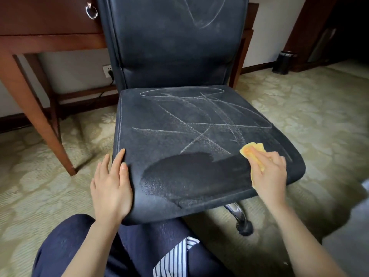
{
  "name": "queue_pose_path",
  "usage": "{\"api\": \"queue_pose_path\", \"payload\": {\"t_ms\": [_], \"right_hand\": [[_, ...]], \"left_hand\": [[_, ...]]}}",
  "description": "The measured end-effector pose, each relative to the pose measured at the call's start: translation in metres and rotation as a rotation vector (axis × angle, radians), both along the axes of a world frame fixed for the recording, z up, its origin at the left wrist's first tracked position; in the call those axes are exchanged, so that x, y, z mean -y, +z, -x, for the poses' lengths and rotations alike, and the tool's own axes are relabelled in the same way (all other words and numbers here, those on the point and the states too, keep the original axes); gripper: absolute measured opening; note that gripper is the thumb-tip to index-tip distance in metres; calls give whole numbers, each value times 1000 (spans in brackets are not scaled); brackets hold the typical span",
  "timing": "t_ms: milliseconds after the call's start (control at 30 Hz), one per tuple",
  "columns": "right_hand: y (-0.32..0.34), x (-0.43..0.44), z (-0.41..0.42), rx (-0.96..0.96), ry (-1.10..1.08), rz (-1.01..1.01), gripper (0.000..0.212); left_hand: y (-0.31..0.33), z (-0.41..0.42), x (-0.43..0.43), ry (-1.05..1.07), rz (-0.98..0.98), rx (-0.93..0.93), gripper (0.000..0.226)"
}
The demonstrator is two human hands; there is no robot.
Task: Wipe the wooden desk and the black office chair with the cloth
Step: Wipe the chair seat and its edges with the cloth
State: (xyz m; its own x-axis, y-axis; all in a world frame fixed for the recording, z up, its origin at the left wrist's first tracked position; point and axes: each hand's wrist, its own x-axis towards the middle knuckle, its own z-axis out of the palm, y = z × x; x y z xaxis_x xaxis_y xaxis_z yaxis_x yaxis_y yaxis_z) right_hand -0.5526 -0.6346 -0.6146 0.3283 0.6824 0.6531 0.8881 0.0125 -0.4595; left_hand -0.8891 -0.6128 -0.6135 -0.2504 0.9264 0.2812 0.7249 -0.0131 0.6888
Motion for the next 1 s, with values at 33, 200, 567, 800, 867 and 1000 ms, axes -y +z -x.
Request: {"api": "queue_pose_path", "payload": {"t_ms": [33, 200, 567, 800, 867, 1000], "right_hand": [[4, -6, -4, -16, -41, 9, 25], [16, -24, 24, 45, -81, 16, 20], [6, 3, 158, 165, 446, -53, 27], [-7, 13, 96, 199, 269, -28, 30], [1, 10, 66, 216, 135, 121, 33], [20, -12, 17, 77, -43, 121, 24]], "left_hand": [[-1, 0, 0, -1, -4, 3, 64], [-4, 2, -3, -17, -24, 28, 70], [-9, 28, -25, -98, -16, -3, 68], [-12, 32, -30, -121, -29, -3, 69], [-12, 31, -28, -118, -31, 19, 68], [-12, 30, -27, -114, -35, 3, 70]]}}
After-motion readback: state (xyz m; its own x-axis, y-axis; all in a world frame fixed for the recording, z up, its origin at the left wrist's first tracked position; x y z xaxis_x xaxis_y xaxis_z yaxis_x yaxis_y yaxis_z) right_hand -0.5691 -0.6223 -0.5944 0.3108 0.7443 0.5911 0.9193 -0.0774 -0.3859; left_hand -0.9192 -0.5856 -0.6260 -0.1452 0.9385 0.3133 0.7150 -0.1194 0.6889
